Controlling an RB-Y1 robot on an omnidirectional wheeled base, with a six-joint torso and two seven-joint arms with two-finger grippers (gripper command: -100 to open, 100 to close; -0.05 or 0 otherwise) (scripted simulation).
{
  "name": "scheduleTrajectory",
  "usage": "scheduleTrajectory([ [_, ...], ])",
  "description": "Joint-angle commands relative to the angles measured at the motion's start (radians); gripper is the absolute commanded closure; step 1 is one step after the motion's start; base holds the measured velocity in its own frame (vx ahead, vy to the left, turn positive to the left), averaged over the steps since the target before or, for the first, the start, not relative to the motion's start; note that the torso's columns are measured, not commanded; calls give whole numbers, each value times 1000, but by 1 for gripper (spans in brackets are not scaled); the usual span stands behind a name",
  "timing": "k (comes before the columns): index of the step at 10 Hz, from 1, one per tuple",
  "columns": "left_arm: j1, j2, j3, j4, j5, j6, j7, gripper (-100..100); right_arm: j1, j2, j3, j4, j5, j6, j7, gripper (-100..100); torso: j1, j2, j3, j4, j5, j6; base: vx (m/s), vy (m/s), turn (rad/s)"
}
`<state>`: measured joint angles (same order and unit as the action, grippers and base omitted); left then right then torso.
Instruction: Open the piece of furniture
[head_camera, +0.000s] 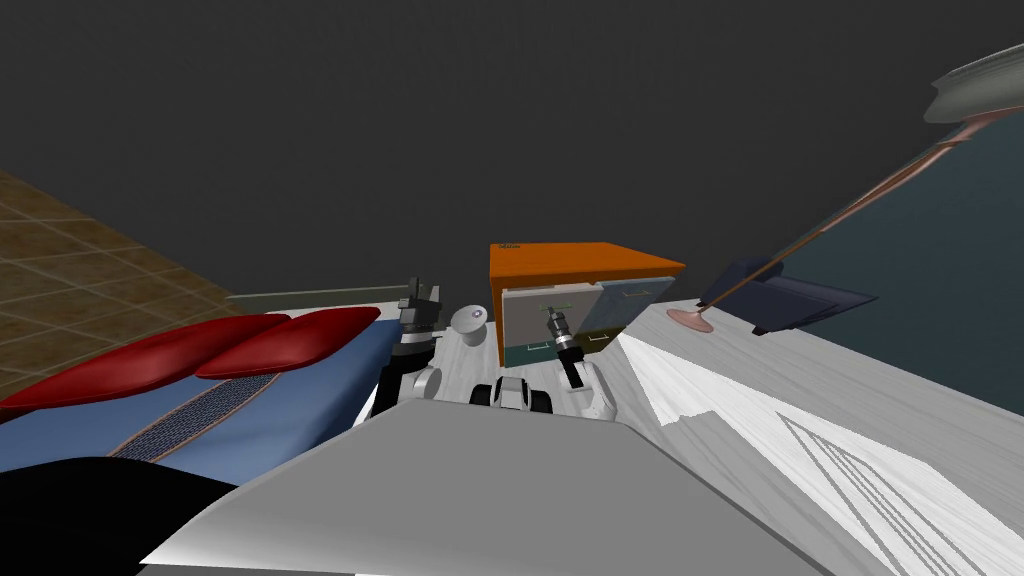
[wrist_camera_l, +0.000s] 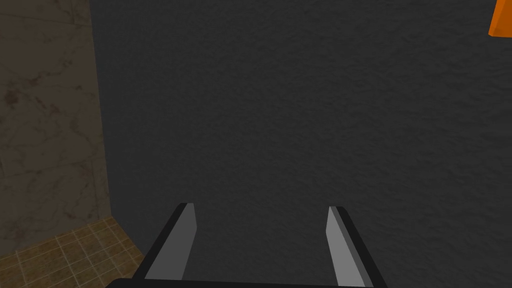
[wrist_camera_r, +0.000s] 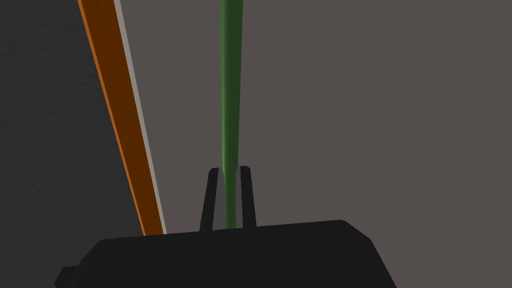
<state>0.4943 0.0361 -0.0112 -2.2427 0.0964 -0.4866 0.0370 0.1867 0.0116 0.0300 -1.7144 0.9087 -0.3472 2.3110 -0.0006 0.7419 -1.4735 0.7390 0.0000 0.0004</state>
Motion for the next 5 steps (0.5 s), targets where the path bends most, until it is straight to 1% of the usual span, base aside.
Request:
scheduleTrajectory([
  [1, 0, 0, 0, 0, 0, 0, 0, 0, -3, -7, 7, -9, 4, 13, -9, 100, 1, -2, -1, 0, 0, 0, -93, -18, 17],
  [3, 0, 0, 0, 0, 0, 0, 0, 0, -7, -15, 15, -20, 8, 29, -20, 100, 2, 4, 2, 1, 0, -1, -182, -35, 14],
  [4, 0, 0, 0, 0, 0, 0, 0, 0, -10, -23, 23, -31, 12, 45, -30, 100, 3, 3, 2, 2, 1, -1, -195, -67, 23],
  [5, 0, 0, 0, 0, 0, 0, 0, 0, -5, -18, 17, -19, 10, 37, -22, 100, 2, 2, 1, 3, 1, -1, -95, -34, 14],
])
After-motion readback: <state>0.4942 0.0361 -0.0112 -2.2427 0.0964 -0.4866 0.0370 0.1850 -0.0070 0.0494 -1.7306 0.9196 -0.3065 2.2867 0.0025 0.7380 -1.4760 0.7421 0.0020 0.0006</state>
